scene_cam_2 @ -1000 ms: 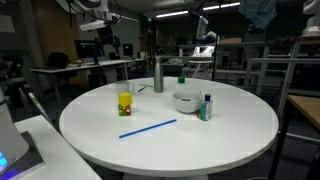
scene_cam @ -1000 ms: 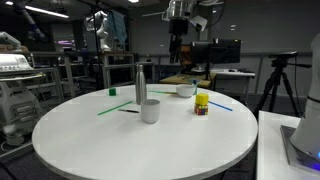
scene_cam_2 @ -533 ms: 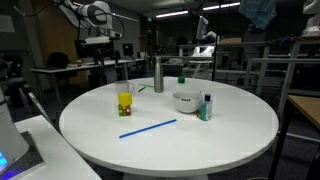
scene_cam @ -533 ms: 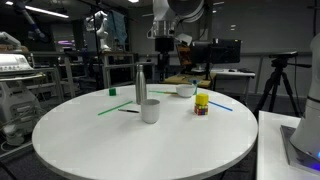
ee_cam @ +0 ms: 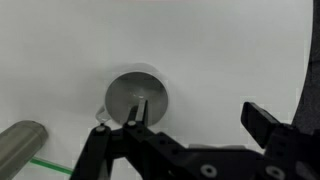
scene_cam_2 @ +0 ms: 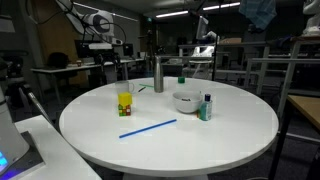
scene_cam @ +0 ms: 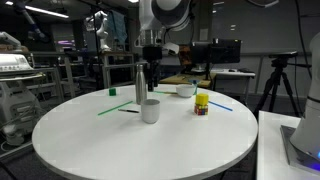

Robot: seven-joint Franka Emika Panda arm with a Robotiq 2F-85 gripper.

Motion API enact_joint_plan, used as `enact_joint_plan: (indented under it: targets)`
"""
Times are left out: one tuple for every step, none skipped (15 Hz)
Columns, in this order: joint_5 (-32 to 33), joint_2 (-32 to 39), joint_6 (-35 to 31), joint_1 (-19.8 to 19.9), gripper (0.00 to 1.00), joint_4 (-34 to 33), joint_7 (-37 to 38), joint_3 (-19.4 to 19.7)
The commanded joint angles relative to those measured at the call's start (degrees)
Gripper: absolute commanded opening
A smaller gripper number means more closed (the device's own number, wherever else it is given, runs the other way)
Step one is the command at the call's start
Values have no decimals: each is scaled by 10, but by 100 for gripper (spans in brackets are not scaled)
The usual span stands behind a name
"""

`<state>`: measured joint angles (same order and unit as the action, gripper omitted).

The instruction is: Move the mug forward

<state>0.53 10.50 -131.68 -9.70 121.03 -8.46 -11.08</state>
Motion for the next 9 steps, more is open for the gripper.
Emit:
enact_joint_plan:
  targets:
    - [-10, 36, 12, -2, 100, -37, 1, -2]
    - [-11, 43, 13, -1, 100, -39, 0, -2]
    - [-9, 50, 12, -1, 100, -40, 2, -1]
    - [-9, 59, 12, -1, 100, -41, 1, -1]
    - [-9, 67, 13, -1, 100, -44, 1, -2]
    - [-8, 75, 12, -2, 100, -45, 2, -2]
    - [-10, 83, 13, -2, 100, -48, 2, -3]
    - [-12, 94, 14, -2, 100, -52, 1, -4]
    - [-14, 101, 15, -2, 100, -57, 0, -5]
